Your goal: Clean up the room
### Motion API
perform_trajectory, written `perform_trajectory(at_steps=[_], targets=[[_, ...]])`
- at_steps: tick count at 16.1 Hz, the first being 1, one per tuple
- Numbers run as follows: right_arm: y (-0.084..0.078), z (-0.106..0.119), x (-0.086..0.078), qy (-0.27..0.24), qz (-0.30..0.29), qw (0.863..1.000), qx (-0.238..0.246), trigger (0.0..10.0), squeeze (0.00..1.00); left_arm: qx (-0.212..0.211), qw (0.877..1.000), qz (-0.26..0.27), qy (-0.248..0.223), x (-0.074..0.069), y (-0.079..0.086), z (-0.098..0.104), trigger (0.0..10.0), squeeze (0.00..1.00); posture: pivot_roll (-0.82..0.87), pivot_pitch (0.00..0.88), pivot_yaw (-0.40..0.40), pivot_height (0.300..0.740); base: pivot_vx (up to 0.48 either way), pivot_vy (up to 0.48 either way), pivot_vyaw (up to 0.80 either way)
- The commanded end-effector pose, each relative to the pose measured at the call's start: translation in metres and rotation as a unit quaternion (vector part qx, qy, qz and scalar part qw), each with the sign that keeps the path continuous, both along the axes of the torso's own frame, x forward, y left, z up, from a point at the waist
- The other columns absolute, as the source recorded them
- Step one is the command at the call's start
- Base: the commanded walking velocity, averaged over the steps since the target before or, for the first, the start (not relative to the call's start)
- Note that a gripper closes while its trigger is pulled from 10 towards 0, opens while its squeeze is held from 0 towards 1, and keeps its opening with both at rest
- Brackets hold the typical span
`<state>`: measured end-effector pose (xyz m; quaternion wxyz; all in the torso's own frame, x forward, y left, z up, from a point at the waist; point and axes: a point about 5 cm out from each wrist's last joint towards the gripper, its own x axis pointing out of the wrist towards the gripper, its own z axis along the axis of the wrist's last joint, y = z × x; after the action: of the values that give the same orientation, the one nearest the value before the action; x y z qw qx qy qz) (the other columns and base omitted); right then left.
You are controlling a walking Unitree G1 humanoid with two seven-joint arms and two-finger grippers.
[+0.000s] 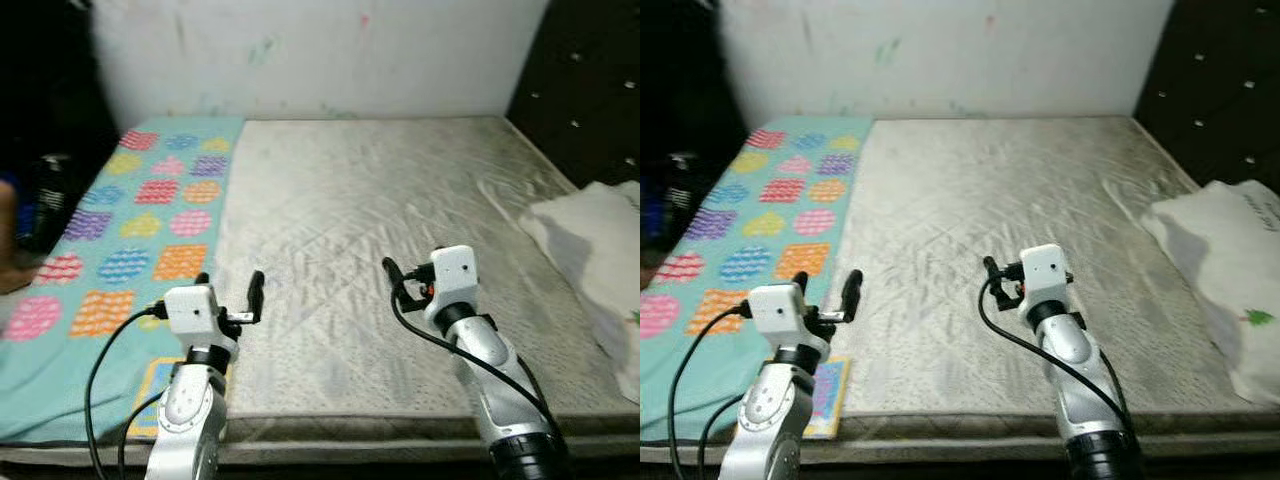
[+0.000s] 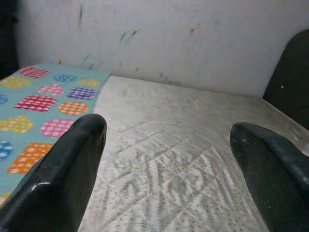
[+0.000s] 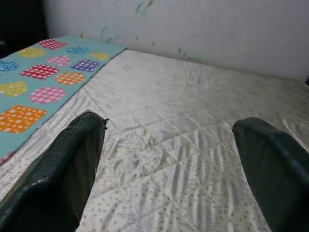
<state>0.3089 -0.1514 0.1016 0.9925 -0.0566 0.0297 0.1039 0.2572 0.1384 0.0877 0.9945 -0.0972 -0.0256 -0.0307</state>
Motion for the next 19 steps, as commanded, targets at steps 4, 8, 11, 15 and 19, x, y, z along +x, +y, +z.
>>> perform_trajectory(at_steps=[4,8,11,15,19], targets=[[0.0056,0.0018,-0.0001,-0.003,0.011,1.0,0.002,10.0,0.0,-0.004,1.0,0.002,0.003,-0.0001,0.0012,0.0,10.0,0.0,0.04,0.008,0.008,0.74,0.0,0.48,0.0],[0.0054,0.0014,0.0003,-0.001,0.013,1.0,0.0,10.0,0.0,-0.004,1.0,0.003,0.003,0.0005,0.0017,0.0001,10.0,0.0,0.04,0.006,0.006,0.74,0.0,0.48,0.0],[0.0057,0.0013,0.001,-0.001,0.014,1.0,-0.001,10.0,0.0,-0.008,1.0,0.003,0.006,0.0011,0.0017,-0.0003,10.0,0.0,0.04,0.004,0.005,0.74,0.0,0.48,0.0],[0.0057,0.0011,0.0009,0.0,0.015,1.0,-0.002,10.0,0.0,-0.005,1.0,0.003,0.005,0.002,0.0014,0.0002,10.0,0.0,0.04,0.001,0.005,0.74,0.0,0.48,0.0],[0.0056,0.0003,0.0006,0.003,0.016,1.0,-0.004,10.0,0.0,-0.004,1.0,0.006,0.006,0.0017,0.0011,-0.0002,10.0,0.0,0.04,0.002,0.004,0.74,0.0,0.473,0.0]])
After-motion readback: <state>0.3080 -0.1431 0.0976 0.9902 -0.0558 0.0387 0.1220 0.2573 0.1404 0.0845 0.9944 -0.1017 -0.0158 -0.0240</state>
